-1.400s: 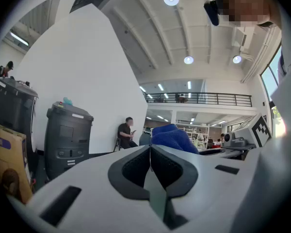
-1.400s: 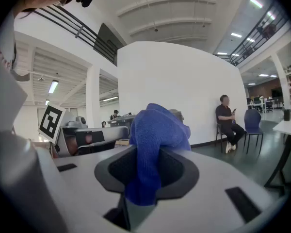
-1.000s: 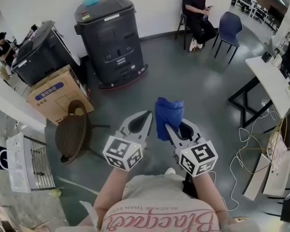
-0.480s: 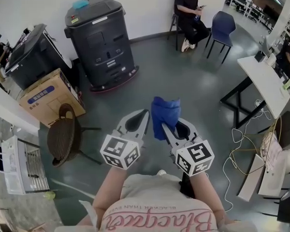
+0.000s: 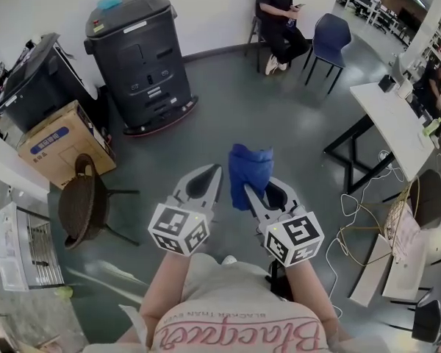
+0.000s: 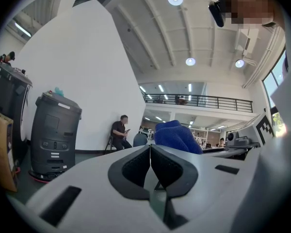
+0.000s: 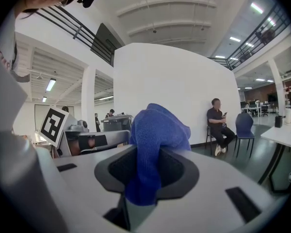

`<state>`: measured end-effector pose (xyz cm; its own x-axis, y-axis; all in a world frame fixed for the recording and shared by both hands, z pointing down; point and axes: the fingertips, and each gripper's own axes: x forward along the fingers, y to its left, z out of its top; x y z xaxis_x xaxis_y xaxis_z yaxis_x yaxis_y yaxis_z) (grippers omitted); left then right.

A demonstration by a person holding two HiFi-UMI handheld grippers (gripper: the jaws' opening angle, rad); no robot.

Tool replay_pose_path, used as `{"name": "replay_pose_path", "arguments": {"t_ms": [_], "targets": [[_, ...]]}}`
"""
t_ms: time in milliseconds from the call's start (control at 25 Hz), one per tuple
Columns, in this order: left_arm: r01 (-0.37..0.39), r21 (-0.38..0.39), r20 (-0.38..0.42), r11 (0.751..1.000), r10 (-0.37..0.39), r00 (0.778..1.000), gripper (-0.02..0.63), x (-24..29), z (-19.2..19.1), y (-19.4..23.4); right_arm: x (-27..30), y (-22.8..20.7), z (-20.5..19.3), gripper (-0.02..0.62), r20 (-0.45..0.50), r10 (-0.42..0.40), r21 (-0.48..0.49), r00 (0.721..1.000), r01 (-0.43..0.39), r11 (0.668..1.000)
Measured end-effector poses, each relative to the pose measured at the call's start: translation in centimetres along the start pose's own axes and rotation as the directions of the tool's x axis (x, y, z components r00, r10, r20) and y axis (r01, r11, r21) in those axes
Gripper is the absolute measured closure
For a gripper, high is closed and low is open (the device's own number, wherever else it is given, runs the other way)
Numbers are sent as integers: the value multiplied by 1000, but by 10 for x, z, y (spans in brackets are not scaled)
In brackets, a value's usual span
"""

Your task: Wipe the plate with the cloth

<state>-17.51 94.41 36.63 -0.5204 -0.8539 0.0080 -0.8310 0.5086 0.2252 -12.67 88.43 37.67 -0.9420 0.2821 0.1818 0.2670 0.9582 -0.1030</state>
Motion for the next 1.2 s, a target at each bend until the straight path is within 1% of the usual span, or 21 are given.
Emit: {"name": "replay_pose_path", "arguments": {"t_ms": [120, 360, 800, 960, 1200], "targets": [[16, -2, -18, 1000, -16, 1000, 598, 9, -8, -10, -8, -13, -2, 492, 7, -23, 14, 1000, 23, 1000], [58, 2, -37, 998, -58, 998, 599, 34, -12, -25, -20, -38, -4, 492, 19, -71, 42, 997, 70, 997], [178, 10, -85, 984, -177, 981, 598, 97, -23, -50, -29, -97, -5, 492, 37, -182, 87, 983, 178, 980], [227, -4, -102, 974, -226, 969, 598, 129, -29, -63, -36, -126, -5, 492, 31, -229, 98, 973, 225, 970], [324, -15, -119, 946, -323, 939, 598, 185, -35, -92, -53, -179, -4, 492, 25, -327, 119, 945, 322, 939]]}}
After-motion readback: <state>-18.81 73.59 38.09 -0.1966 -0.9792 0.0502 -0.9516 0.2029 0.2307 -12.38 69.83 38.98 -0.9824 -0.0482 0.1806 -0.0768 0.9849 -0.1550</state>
